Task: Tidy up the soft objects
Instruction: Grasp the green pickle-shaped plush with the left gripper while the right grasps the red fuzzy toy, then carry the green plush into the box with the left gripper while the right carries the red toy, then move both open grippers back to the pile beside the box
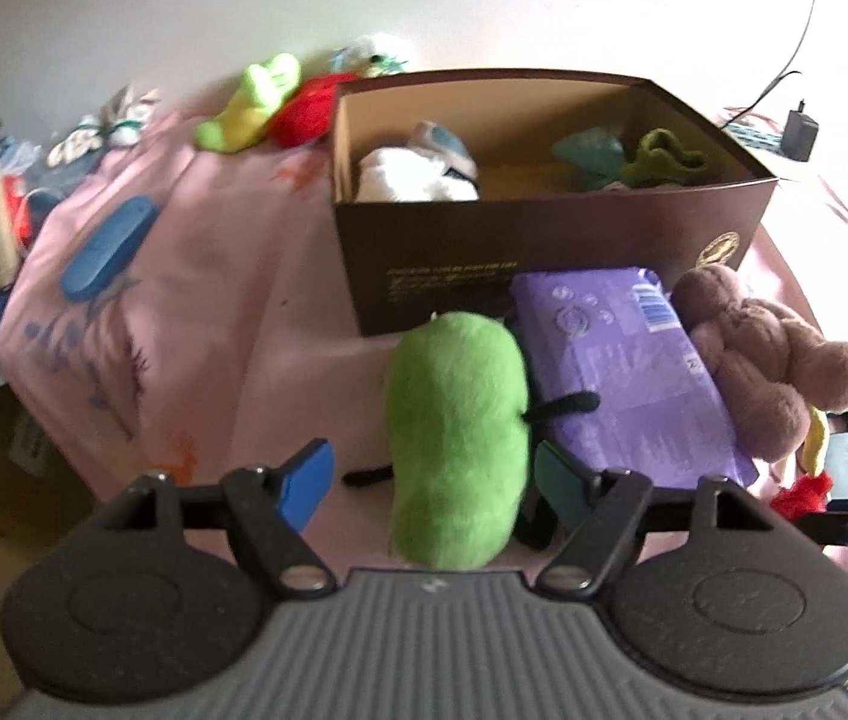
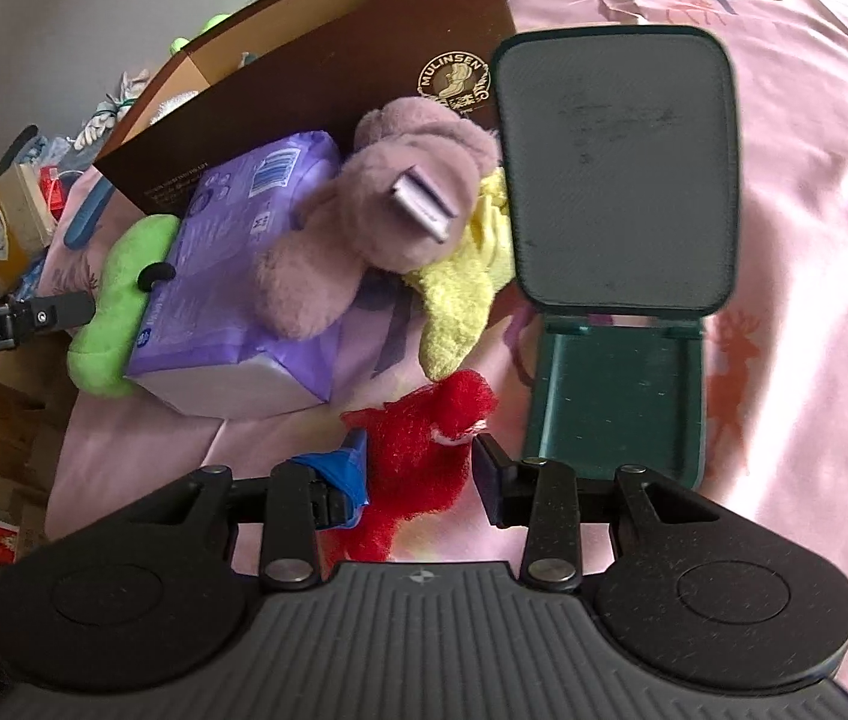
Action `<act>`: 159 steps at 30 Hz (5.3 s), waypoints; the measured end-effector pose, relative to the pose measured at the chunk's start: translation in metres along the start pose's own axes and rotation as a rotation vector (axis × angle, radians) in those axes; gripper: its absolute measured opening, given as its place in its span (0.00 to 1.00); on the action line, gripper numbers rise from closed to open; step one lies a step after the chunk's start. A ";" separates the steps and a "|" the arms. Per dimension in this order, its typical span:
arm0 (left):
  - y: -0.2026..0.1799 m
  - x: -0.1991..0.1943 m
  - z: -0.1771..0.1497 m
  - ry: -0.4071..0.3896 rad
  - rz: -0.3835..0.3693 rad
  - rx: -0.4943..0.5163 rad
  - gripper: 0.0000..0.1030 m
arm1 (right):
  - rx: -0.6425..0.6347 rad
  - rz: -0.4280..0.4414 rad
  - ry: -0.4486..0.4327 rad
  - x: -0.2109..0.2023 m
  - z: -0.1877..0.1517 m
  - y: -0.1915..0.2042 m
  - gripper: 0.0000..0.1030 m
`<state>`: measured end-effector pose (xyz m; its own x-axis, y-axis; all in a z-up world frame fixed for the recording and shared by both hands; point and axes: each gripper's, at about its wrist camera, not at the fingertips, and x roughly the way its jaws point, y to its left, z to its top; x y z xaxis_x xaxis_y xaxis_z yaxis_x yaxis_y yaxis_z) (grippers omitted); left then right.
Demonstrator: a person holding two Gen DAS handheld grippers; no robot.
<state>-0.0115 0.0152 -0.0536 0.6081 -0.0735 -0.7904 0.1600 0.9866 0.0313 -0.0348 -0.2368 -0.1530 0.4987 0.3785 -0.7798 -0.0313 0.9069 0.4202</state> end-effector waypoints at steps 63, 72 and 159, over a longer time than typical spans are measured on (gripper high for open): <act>0.049 -0.036 0.068 -0.272 -0.276 0.051 0.60 | -0.093 0.323 -0.281 -0.062 0.115 0.060 0.14; 0.039 -0.012 0.139 -0.356 -0.242 0.087 0.60 | -0.080 0.216 -0.402 -0.055 0.191 0.060 0.14; -0.006 0.026 0.133 -0.165 -0.044 0.013 0.76 | 0.116 0.215 -0.440 -0.033 0.164 0.041 0.23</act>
<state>0.1064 -0.0124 0.0067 0.7195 -0.1401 -0.6802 0.1985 0.9801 0.0080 0.0891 -0.2423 -0.0337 0.8102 0.4183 -0.4106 -0.0895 0.7806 0.6186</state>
